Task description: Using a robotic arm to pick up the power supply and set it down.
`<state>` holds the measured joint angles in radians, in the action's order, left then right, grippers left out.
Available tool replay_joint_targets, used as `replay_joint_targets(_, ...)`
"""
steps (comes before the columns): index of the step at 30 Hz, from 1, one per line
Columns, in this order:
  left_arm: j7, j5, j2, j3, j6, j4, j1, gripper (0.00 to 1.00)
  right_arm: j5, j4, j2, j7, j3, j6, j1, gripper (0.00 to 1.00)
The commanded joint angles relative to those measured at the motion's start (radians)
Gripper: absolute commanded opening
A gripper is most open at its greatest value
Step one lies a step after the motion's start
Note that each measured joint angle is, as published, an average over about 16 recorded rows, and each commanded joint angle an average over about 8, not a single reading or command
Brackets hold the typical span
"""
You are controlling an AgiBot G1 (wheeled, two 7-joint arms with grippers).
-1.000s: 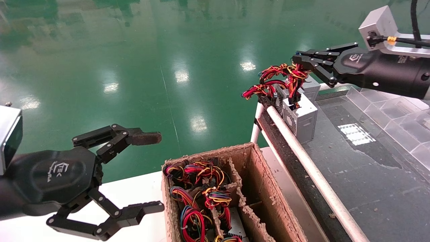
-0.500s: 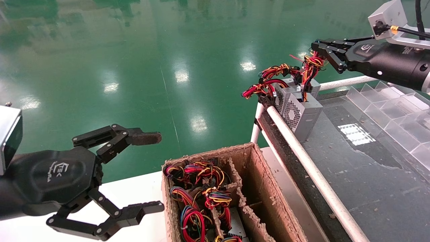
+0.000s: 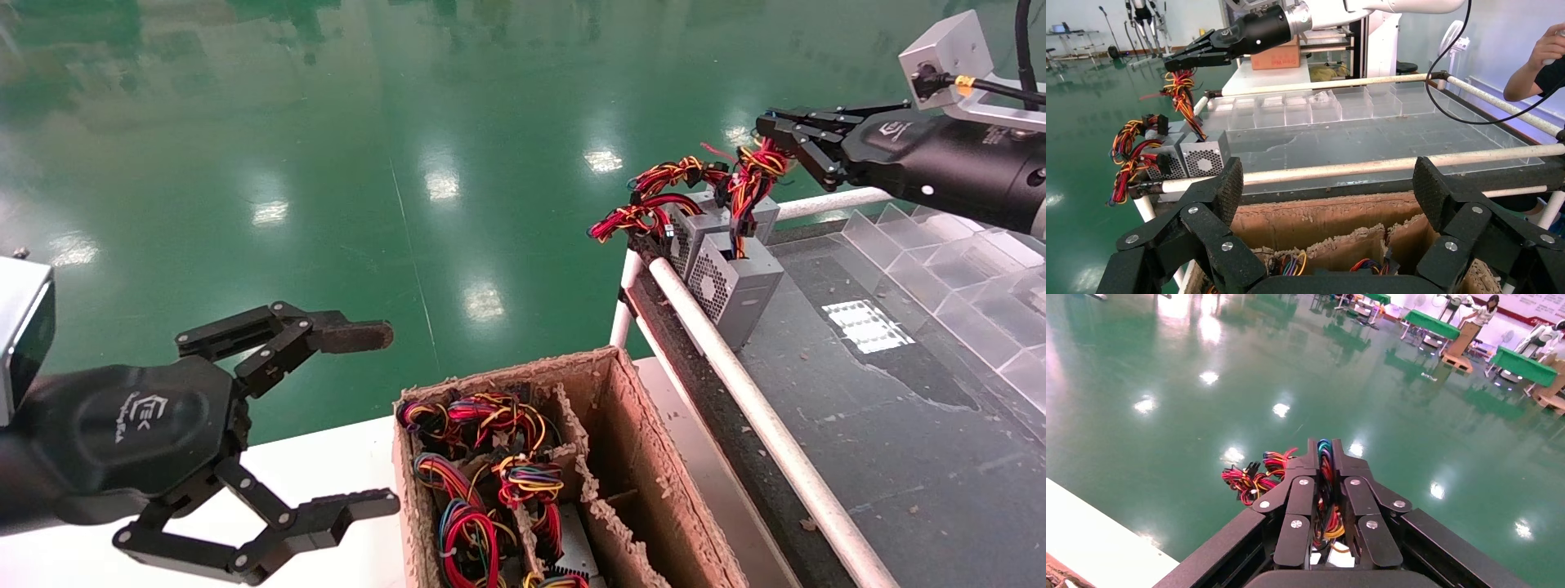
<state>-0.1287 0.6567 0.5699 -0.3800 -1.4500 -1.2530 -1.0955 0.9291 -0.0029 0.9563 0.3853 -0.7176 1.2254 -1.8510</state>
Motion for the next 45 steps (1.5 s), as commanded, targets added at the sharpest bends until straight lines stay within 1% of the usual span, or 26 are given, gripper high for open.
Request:
replay_joint_targets(1, 0.0, 0.0, 0.0, 0.0, 0.0, 0.0, 0.0, 1.0, 0.001, -0.002, -0.001, -0.004, -0.001, 0.001, 0.0, 1.0)
replay_joint_targets(13, 0.0, 0.0, 0.0, 0.0, 0.0, 0.0, 0.0, 1.0, -0.005, -0.004, -0.008, -0.025, 0.003, 0.014, -0.002, 1.0)
replay_joint_targets(22, 0.0, 0.0, 0.0, 0.0, 0.0, 0.0, 0.0, 1.0, -0.028, 0.0, -0.022, -0.045, 0.02, 0.047, -0.006, 1.0)
replay_joint_targets(30, 0.0, 0.0, 0.0, 0.0, 0.0, 0.0, 0.0, 1.0, -0.072, 0.016, -0.045, -0.056, 0.053, 0.099, 0.003, 1.0)
replay_joint_targets(34, 0.0, 0.0, 0.0, 0.0, 0.0, 0.0, 0.0, 1.0, -0.087, 0.07, -0.062, -0.078, 0.075, 0.12, 0.037, 1.0)
replay_joint_targets(45, 0.0, 0.0, 0.0, 0.0, 0.0, 0.0, 0.0, 1.0, -0.109, 0.302, -0.116, -0.172, 0.144, 0.149, 0.178, 1.0)
